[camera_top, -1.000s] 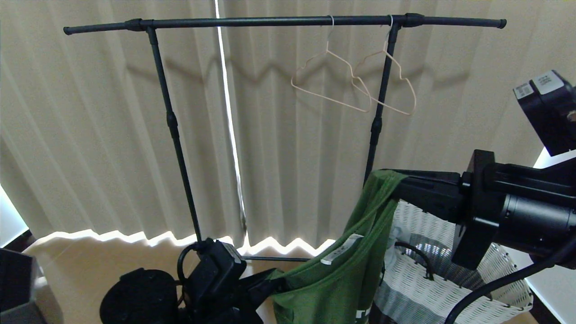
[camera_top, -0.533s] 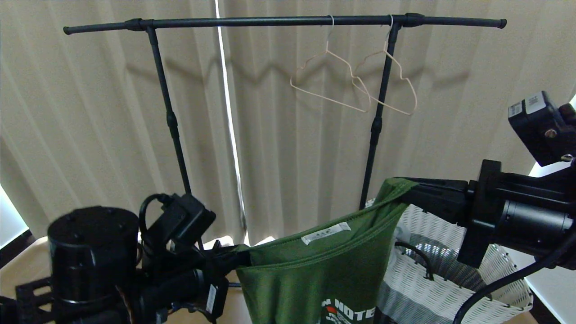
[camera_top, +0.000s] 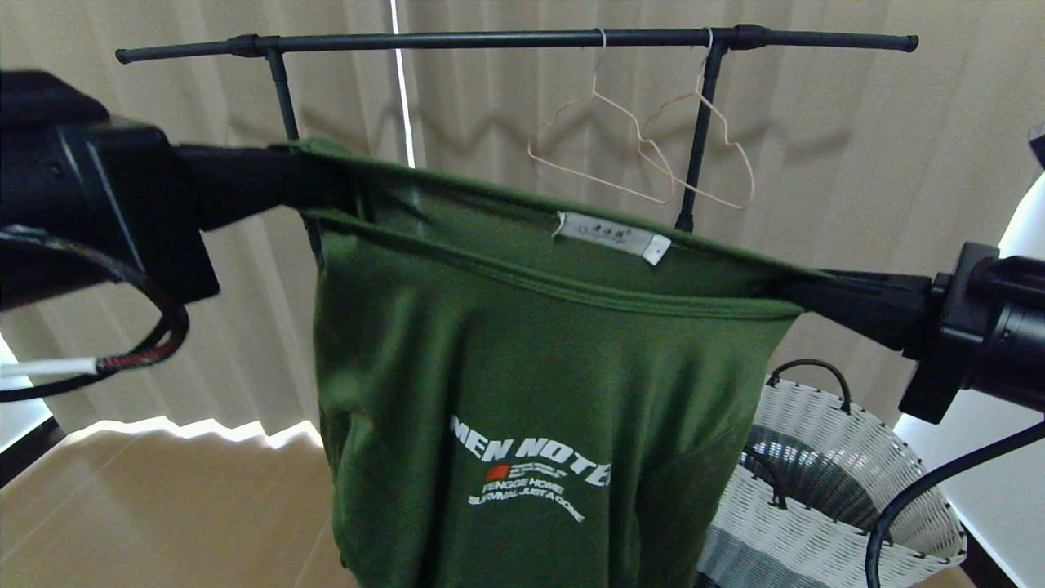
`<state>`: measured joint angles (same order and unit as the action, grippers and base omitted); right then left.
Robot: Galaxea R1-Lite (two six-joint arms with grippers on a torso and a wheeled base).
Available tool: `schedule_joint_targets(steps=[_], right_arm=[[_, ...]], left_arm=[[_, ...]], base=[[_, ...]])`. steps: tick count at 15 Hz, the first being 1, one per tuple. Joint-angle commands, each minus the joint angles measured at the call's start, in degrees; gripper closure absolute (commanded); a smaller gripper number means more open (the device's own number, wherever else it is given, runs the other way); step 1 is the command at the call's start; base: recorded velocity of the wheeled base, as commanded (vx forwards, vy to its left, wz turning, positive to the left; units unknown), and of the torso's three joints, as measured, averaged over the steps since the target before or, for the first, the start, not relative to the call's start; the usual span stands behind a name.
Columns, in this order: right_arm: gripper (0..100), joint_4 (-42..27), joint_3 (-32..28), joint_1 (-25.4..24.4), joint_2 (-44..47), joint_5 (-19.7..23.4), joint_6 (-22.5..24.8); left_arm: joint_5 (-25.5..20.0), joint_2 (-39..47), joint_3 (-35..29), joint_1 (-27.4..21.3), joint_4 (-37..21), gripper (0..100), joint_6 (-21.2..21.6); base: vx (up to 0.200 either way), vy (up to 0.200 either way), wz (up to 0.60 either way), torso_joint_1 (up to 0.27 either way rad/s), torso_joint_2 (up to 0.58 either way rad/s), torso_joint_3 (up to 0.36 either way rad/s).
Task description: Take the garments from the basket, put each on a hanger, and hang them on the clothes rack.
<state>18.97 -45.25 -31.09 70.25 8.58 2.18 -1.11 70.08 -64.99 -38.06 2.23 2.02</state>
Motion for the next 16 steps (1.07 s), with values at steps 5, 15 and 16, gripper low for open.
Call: schedule_joint_targets(steps=[5, 15, 16], right_arm=[[100, -0.2, -4.6, 2.5, 1.8, 0.4, -0.7], [100, -12.2, -6.3, 7.4, -9.8, 0.6, -0.3], [100, -13.9, -6.3, 7.4, -11.0, 0.7, -0.3]], left_arm=[[0.0, -1.5, 3.4, -2.2, -7.4, 100, 1.3], [0.1, 3.0, 6.3, -2.9, 4.4, 100, 1.5], [0.1, 4.4, 5.0, -2.8, 4.7, 100, 1.3]], base=[[0.000, 0.000, 0.00, 0.000, 0.00, 0.000], [0.000, 0.000, 0.00, 0.000, 0.00, 0.000], [0.000, 0.000, 0.00, 0.000, 0.00, 0.000]])
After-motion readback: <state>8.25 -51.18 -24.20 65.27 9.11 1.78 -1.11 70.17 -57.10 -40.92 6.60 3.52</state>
